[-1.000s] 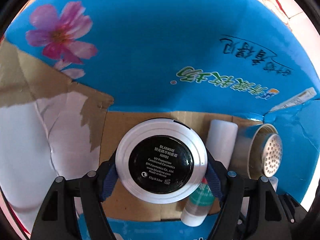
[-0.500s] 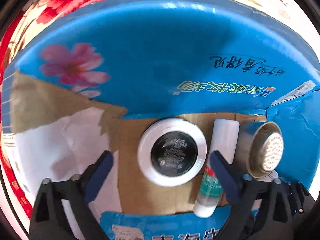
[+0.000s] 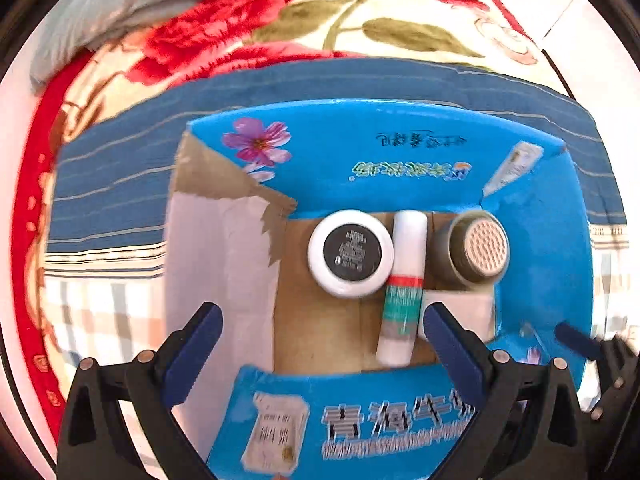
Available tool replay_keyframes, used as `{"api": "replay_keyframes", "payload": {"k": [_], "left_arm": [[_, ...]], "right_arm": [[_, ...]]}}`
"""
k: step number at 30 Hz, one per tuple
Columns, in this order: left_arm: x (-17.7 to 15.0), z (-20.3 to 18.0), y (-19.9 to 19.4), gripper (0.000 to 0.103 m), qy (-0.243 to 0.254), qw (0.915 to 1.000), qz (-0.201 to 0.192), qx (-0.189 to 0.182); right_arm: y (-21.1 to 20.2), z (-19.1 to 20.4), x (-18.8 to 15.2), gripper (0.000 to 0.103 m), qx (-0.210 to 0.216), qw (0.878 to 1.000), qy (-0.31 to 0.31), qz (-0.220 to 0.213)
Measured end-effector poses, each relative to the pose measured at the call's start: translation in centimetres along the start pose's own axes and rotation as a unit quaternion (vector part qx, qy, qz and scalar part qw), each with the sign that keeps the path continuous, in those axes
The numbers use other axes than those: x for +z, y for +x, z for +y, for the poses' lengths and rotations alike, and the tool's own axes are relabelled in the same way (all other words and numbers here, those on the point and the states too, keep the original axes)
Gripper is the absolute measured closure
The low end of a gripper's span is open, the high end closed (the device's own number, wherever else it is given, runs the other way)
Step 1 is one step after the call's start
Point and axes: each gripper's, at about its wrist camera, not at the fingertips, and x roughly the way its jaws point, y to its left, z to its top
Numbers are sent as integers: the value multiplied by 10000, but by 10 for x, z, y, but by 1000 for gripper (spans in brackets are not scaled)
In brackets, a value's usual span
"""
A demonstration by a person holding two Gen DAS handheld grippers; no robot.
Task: Organize rigid objects
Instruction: 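Open both tools to release the compact and tape roll, then lift away, then lower the left tool onto the gold-rimmed tin while the right tool lowers toward the red eraser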
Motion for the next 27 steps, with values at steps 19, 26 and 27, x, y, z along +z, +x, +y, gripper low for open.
{"api": "replay_keyframes", "payload": {"k": [19, 26, 27], "left_arm": [[-71, 26, -150, 0, -323, 9931, -1113, -164], [-100, 19, -201, 0, -294, 9887, -1463, -106], [-104, 18, -206, 0, -293, 9879, -1520, -92]], "right_arm": [[-152, -4, -94, 0, -26, 9929, -318, -1148], [-204, -1, -130, 0, 126, 9886, -409, -1441], [-211, -2, -136, 0, 173, 9878, -404, -1493]]}}
